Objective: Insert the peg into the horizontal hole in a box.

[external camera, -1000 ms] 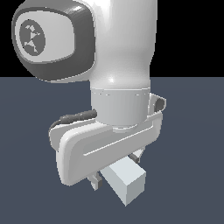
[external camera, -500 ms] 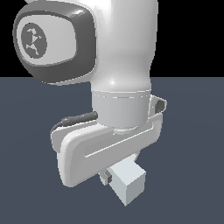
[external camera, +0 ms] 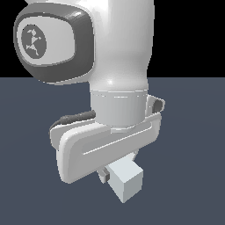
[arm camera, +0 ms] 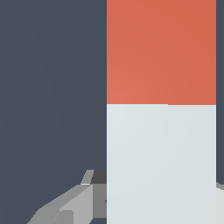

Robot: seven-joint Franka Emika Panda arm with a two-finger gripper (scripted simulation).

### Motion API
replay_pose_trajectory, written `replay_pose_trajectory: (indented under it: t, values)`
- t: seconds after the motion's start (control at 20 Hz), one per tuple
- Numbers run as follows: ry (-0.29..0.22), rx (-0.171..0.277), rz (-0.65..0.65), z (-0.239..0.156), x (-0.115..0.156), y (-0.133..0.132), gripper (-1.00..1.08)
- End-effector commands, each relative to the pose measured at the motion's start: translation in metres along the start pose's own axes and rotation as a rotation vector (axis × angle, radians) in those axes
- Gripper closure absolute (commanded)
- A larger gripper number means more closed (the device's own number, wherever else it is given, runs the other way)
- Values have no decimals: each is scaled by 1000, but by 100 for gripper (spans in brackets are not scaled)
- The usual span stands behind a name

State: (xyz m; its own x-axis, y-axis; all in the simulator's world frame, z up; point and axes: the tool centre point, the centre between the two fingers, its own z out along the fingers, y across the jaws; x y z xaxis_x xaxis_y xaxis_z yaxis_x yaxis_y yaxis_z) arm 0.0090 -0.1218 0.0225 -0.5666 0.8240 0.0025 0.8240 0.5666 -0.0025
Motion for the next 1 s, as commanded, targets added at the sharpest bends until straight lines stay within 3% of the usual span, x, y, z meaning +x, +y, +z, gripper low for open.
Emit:
replay_pose_trajectory:
  t: [0.0,0.35,0.95]
  values:
    - [-2,-2,13,-3,6,2,108]
    - [-2,-3,84,-12,35,9,108]
    - [-1,-3,270,-37,110,36,108]
